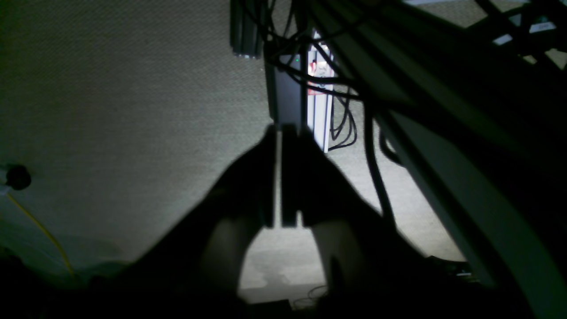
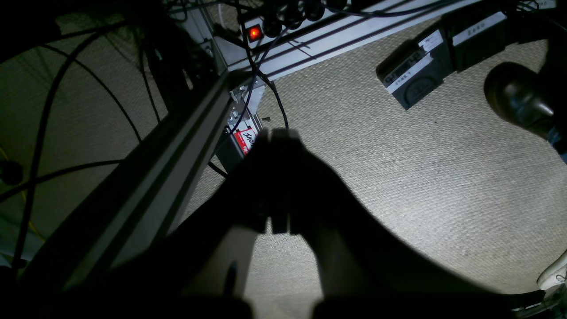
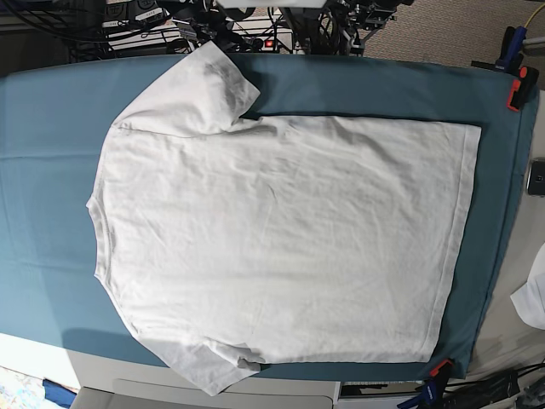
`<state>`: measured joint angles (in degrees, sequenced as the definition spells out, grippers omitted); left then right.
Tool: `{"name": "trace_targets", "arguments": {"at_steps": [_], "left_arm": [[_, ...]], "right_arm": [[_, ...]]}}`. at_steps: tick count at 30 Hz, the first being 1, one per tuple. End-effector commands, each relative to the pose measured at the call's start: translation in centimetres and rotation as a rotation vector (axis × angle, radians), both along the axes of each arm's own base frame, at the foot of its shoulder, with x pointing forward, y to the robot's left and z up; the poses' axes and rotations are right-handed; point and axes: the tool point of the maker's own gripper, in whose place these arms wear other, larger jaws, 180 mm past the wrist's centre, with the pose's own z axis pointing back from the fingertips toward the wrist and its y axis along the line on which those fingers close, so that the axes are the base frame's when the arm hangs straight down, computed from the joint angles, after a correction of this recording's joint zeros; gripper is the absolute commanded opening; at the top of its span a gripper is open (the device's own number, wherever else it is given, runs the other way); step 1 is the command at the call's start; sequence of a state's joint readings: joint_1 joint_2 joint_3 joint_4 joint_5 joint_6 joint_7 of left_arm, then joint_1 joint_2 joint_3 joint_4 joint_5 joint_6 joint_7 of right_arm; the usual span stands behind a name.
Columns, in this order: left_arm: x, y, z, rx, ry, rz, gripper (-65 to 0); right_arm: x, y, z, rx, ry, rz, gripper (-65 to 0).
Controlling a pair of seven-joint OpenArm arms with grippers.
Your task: Fold the T-shirt properly
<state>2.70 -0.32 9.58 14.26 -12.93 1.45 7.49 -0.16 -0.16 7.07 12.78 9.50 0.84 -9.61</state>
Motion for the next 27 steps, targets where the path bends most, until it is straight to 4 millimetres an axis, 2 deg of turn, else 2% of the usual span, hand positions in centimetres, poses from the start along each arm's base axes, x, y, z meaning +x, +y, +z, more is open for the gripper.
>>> {"name": "trace_targets", "arguments": {"at_steps": [1, 7, 11, 15, 22, 27], "left_arm": [[0.3, -1.8, 0.2, -0.044, -0.006, 0.003, -61.9], [0.4, -1.9, 0.3, -0.048, -0.016, 0.005, -61.9], [0.3, -1.9, 0.4, -0.053, -0.031, 0.007, -61.9], [0.0, -0.6, 0.7, -0.042, -0.056, 0.006, -61.9], [-1.6, 3.1, 1.5, 0.000, -0.046, -0.017, -61.9], [-3.6, 5.5, 2.4, 0.026, -0.045, -0.037, -61.9]], "right_arm": [[0.5, -0.4, 0.1, -0.010, -0.014, -0.001, -65.0], [0.3, -0.5, 0.1, -0.014, -0.010, 0.012, -65.0], [-0.4, -1.6, 0.1, -0.042, 0.006, 0.075, -65.0], [-1.9, -4.2, 0.2, -0.083, 0.028, 0.085, -65.0], [-5.1, -9.6, 1.3, -0.175, 0.034, 0.109, -65.0], [-7.3, -11.5, 2.8, -0.181, 0.005, 0.160, -65.0]]}}
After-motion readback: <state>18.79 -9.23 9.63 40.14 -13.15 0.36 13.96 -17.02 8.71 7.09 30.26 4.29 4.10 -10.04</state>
